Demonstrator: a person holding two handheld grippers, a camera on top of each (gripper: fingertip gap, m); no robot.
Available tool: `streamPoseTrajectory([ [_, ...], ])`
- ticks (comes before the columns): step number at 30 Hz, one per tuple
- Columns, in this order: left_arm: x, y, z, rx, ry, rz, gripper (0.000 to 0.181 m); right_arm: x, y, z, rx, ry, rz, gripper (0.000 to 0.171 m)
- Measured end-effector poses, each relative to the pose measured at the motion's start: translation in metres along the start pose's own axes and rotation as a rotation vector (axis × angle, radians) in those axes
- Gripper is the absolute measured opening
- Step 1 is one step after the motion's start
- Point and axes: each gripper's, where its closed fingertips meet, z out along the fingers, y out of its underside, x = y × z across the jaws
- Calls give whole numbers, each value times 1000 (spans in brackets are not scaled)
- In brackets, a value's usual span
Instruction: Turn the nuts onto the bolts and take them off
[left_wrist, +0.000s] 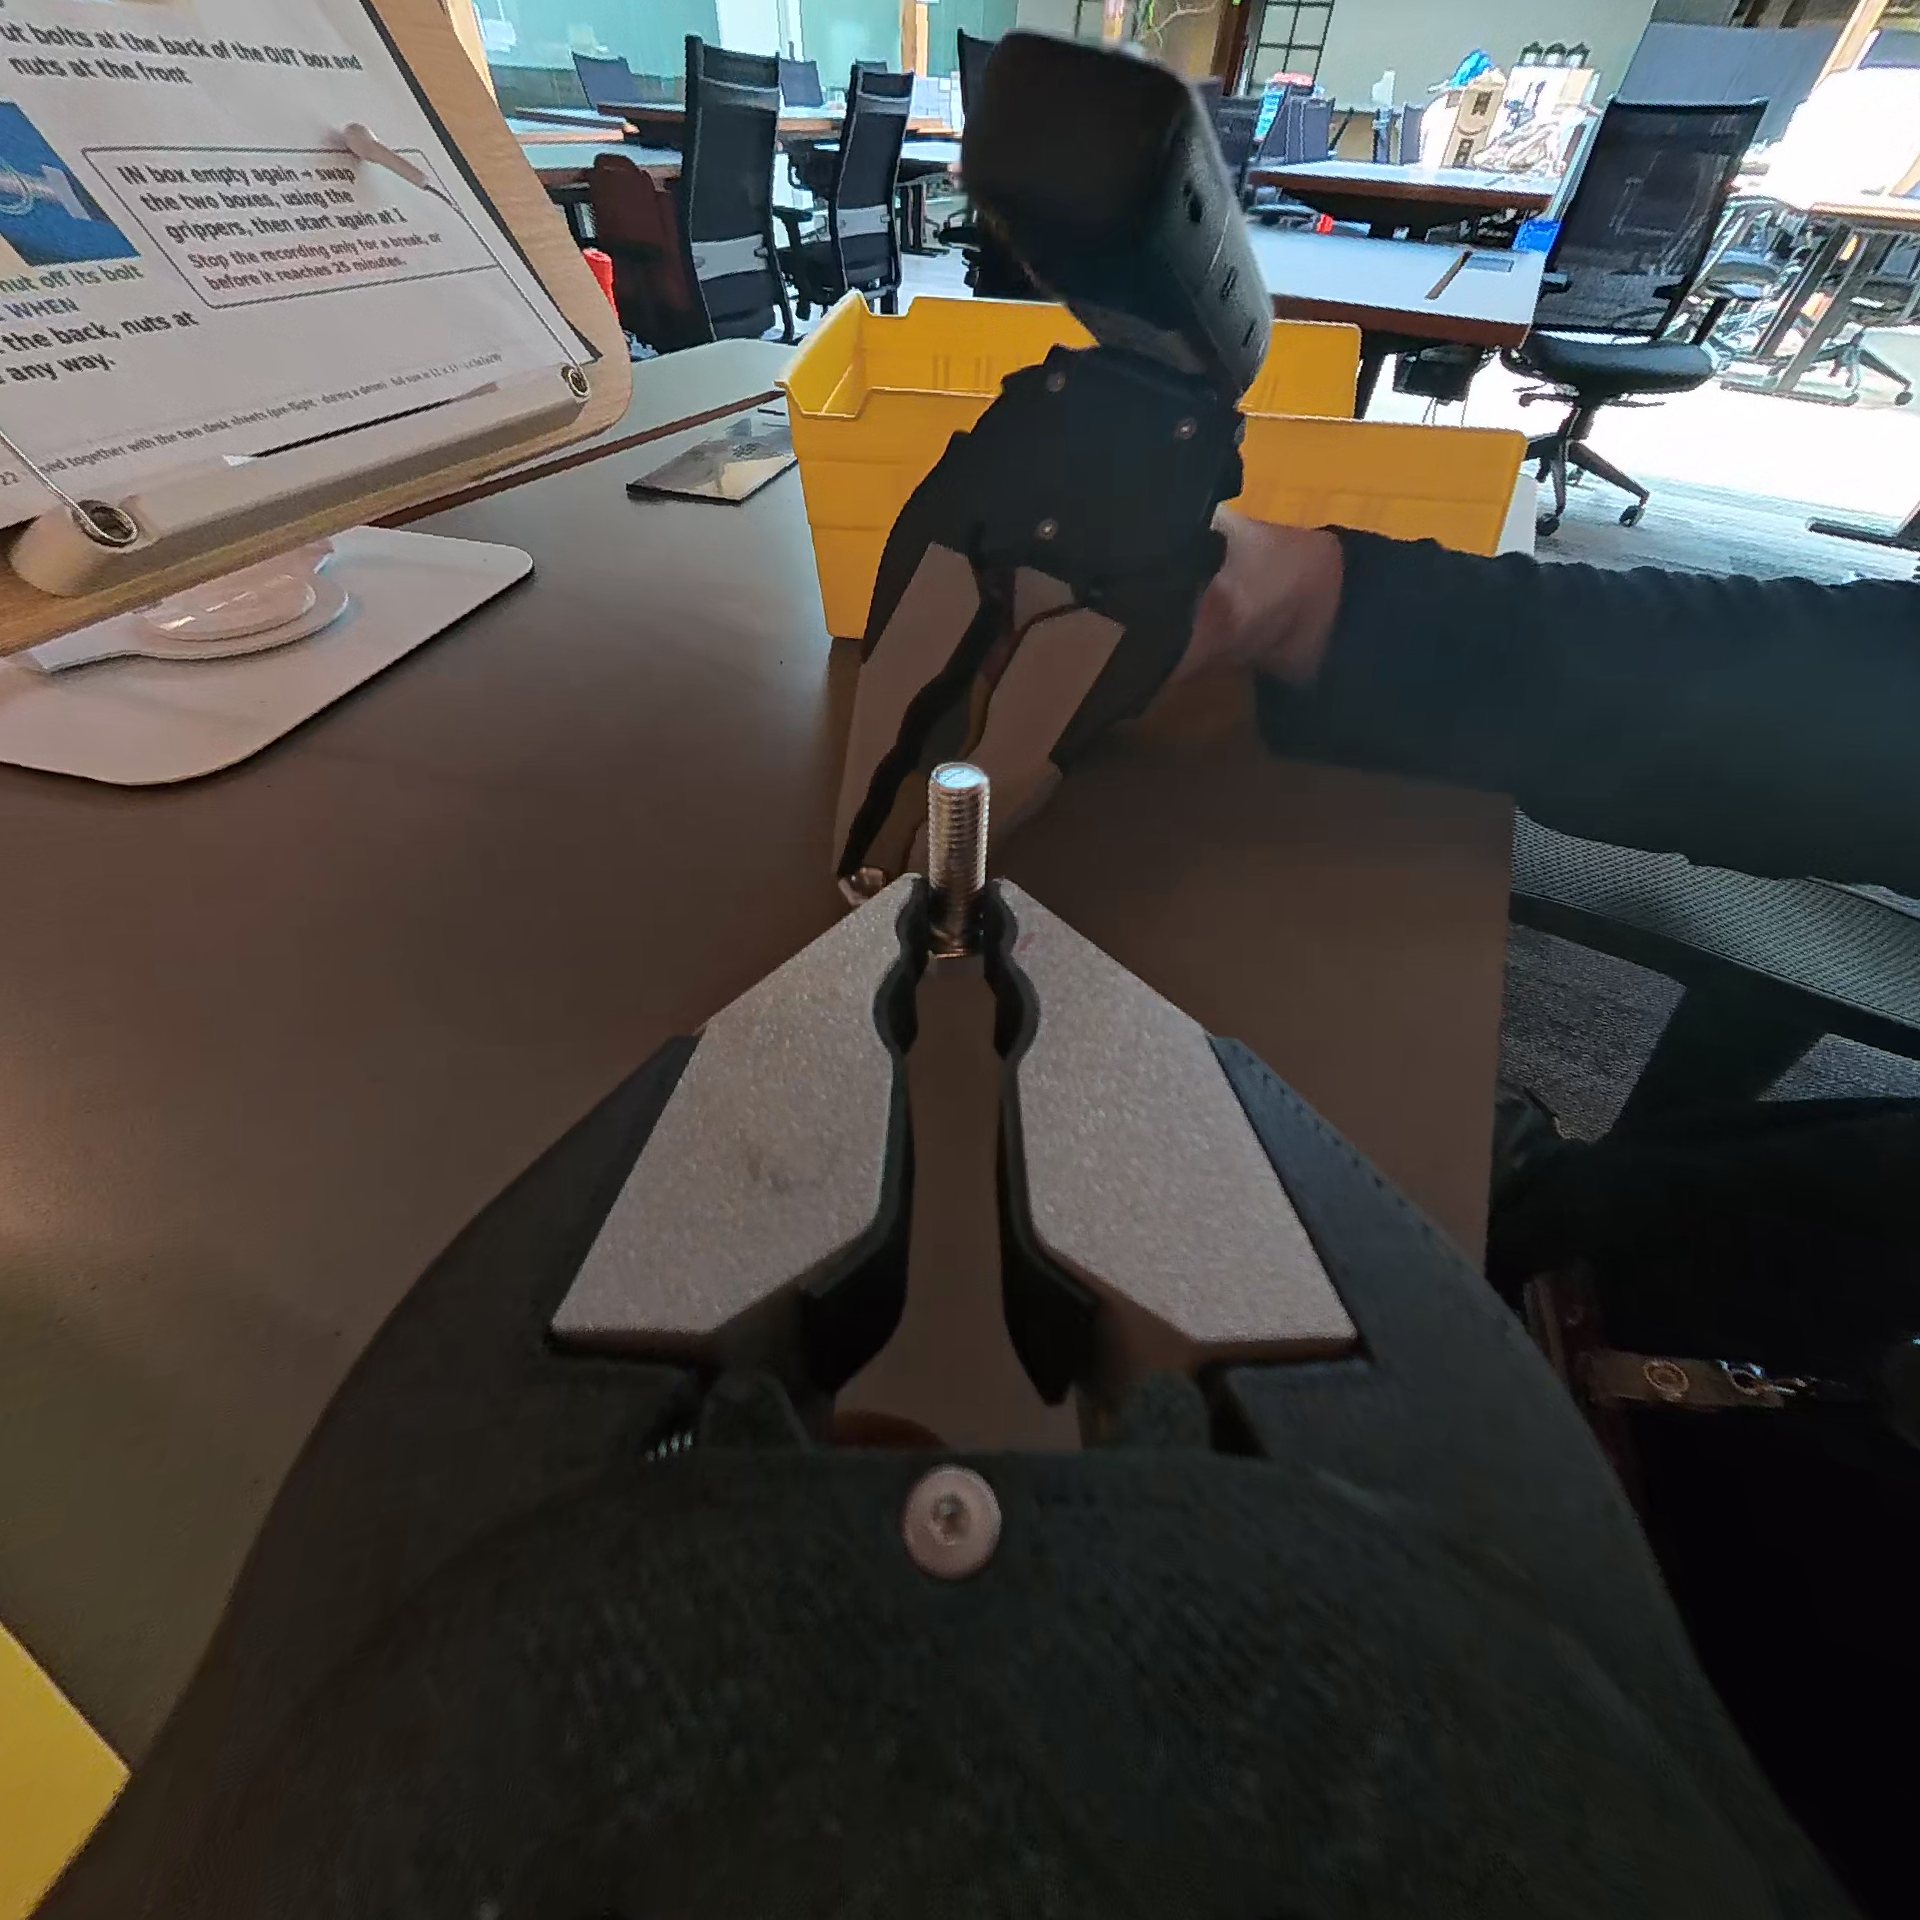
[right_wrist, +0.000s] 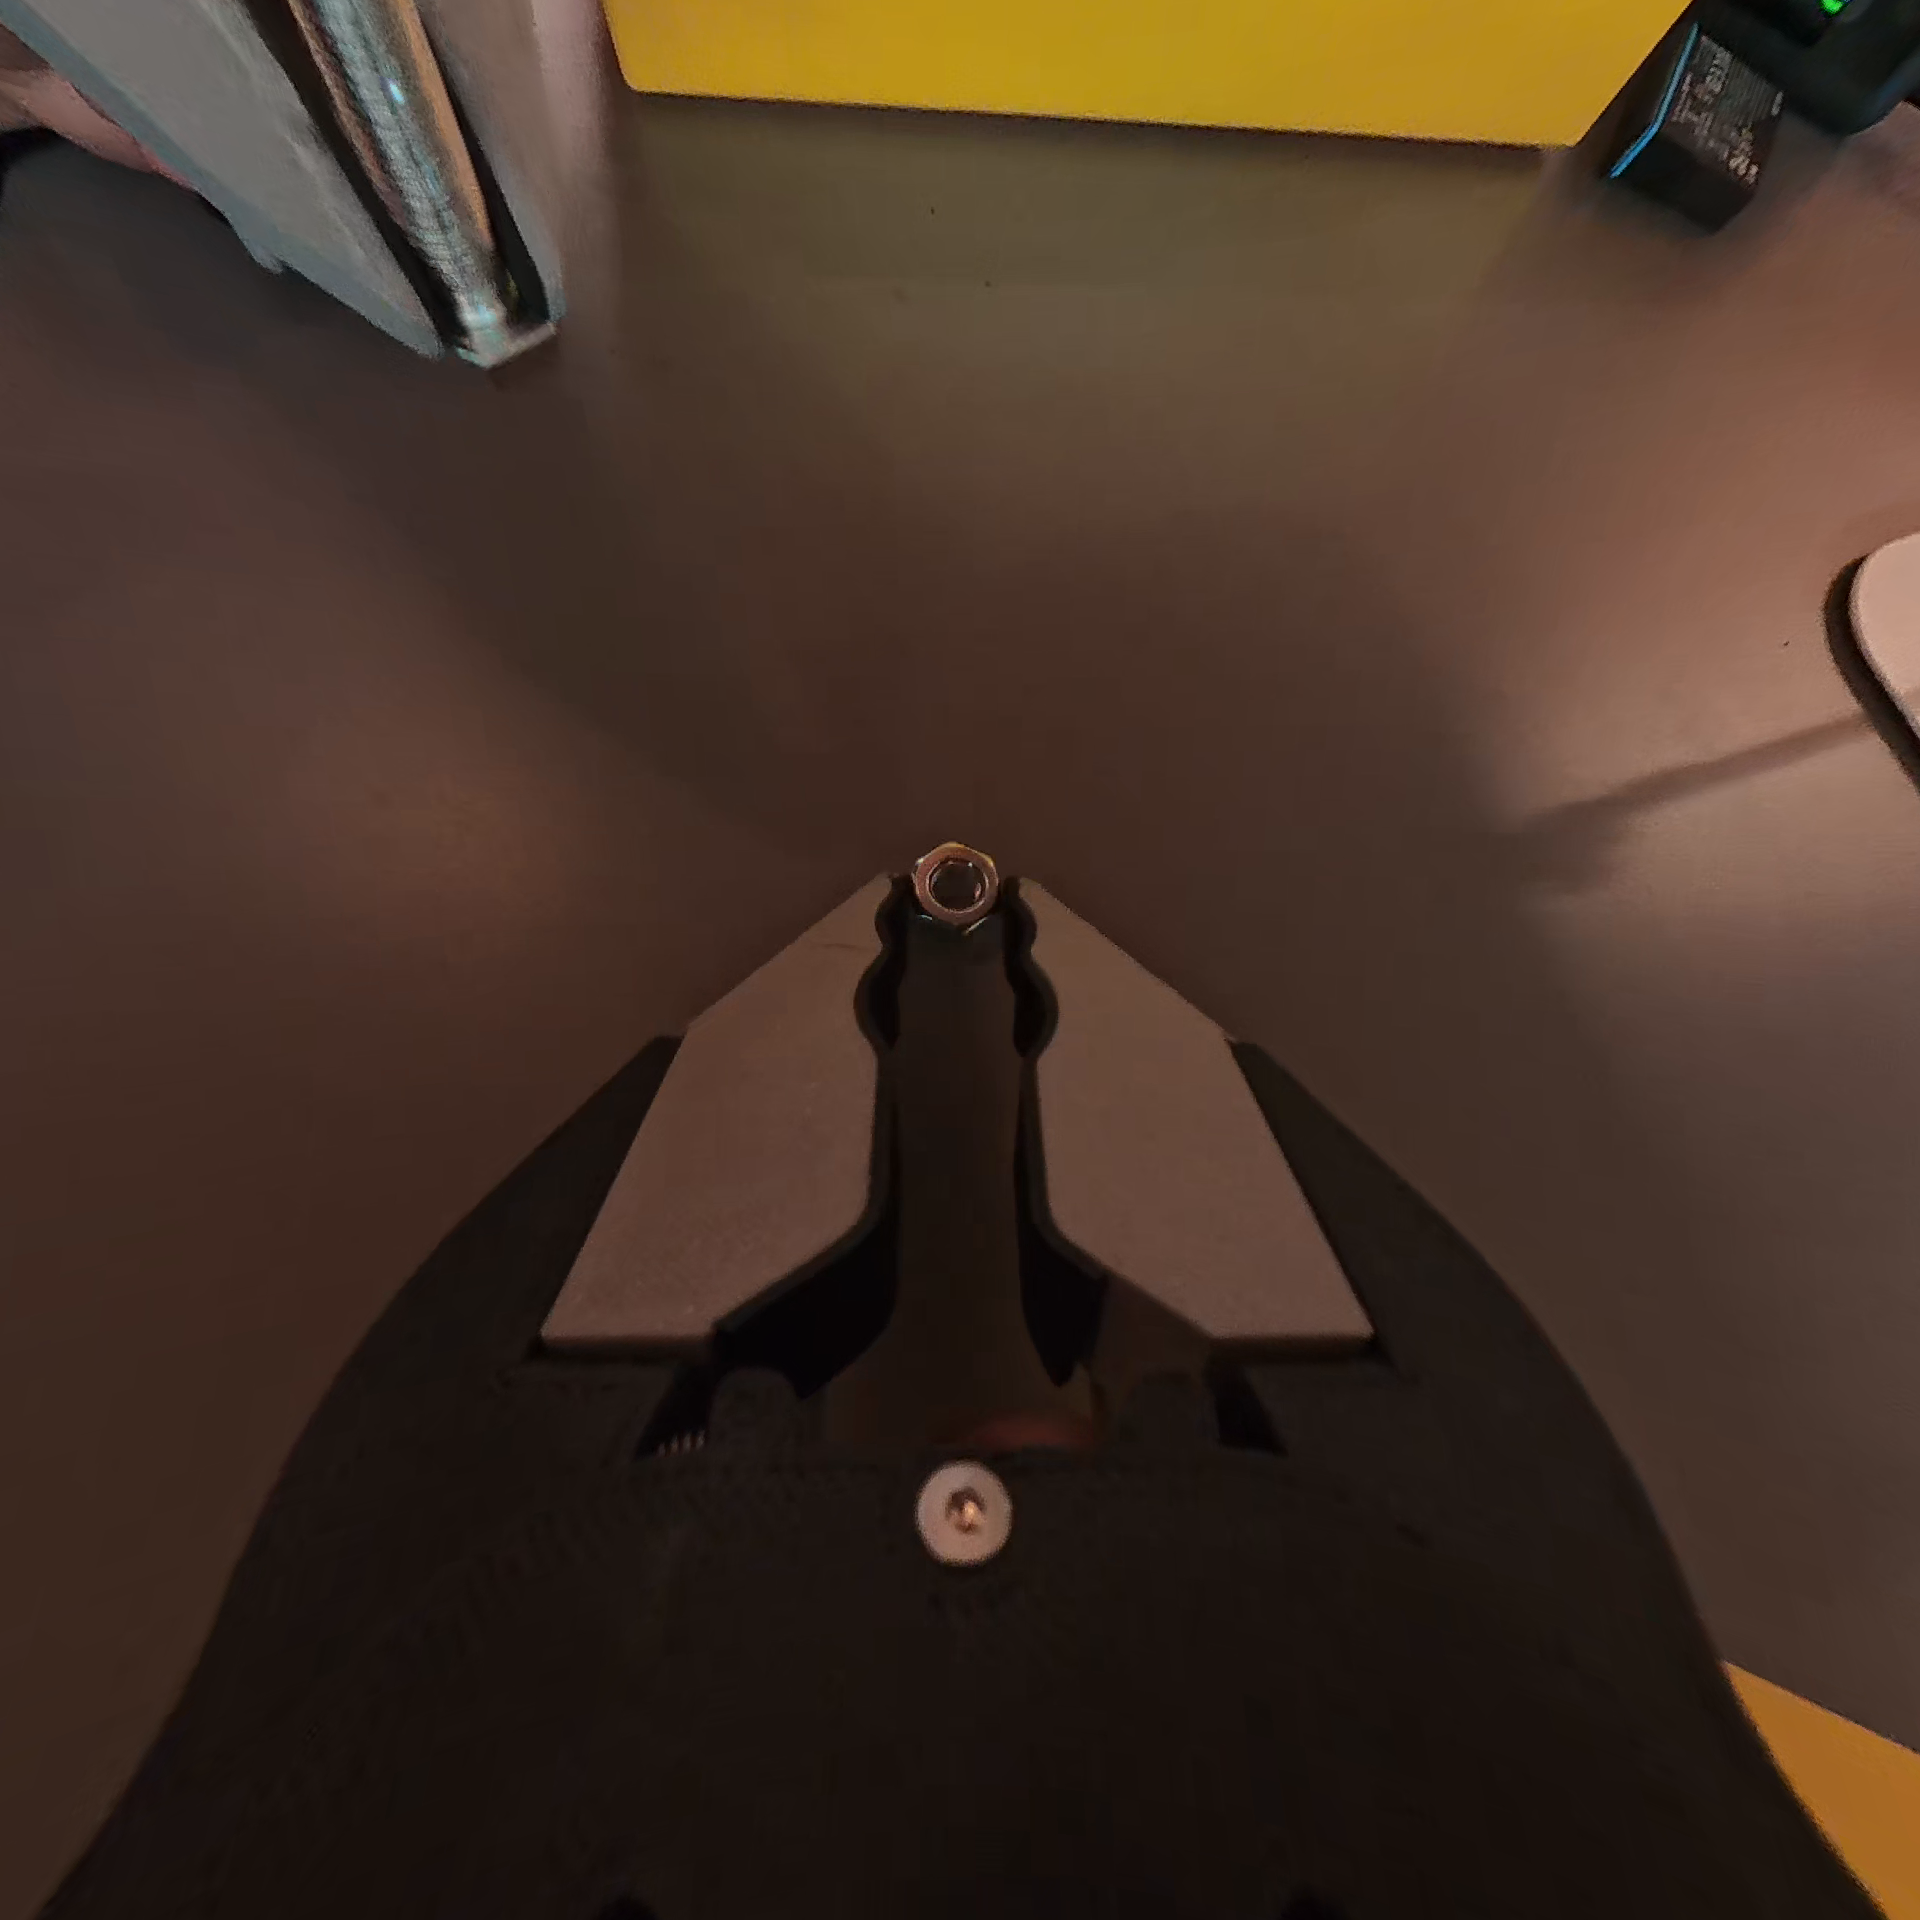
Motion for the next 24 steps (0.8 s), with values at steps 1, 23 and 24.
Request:
streamPoseTrajectory([
  [1,0,0,0,-1,-3,-2,7,1,-5,-3,19,3,14,15],
  [23,-33,-3,-6,29,-232,-25,7,-26,-125,-24,23,-90,16,15],
  [24,-33,-3,-6,30,-234,-22,7,-27,-126,-23,20,-92,21,15],
])
